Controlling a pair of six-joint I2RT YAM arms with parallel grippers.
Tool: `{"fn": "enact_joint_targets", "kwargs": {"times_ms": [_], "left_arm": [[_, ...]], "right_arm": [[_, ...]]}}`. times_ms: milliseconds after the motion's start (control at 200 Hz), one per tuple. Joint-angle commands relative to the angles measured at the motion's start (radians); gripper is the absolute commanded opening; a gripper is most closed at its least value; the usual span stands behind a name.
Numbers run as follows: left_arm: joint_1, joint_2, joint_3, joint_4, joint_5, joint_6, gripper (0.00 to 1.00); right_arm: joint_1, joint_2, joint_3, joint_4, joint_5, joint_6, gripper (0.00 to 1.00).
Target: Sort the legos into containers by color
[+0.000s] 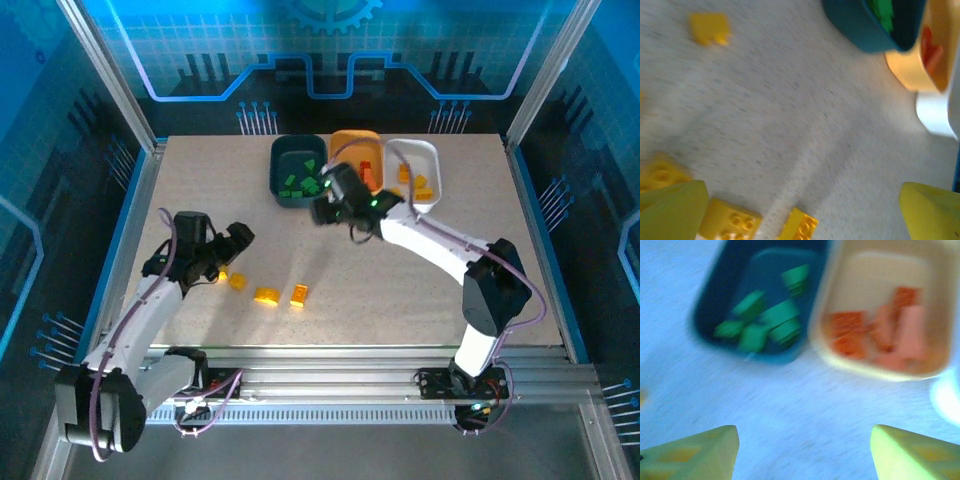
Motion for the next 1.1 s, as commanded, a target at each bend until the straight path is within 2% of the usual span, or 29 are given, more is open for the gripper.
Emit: {"fn": "enact_joint_targets", "kwargs": {"times_ms": [0,80,255,380,590,860,1096], "left_arm": [[0.069,-0.005,-0.033,-0.092,-0.002,-0.028,0.99],[0.094,0.003,-0.056,-0.083,0.04,-0.03,0.99],[0.099,0.003,-0.098,-0.034,0.079,-0.051,0.99],[0.099,-0.001,-0.123,0.002,0.115,-0.068,0.99],[0.099,-0.052,-0.116,-0.031,0.102,-0.034,0.99],[0.099,-0.118,-0.135,-0.041,0.093,-0.021,0.99],[0.099,-0.113,-0.128,-0.037,0.097,-0.017,0.99]], "right_arm": [[0.073,0.028,-0.101,-0.03,-0.139,-0.059,0.72],[0.122,0.054,-0.101,-0.095,-0.19,-0.04,0.73],[0.203,0.083,-0.136,-0.092,-0.215,0.223,0.78],[0.268,0.097,-0.136,-0.056,-0.147,0.345,0.81],[0.303,0.188,-0.053,-0.157,-0.04,0.462,0.8],[0.316,0.258,-0.028,-0.165,0.007,0.505,0.67],[0.317,0.247,-0.034,-0.174,0.051,0.482,0.44]]}}
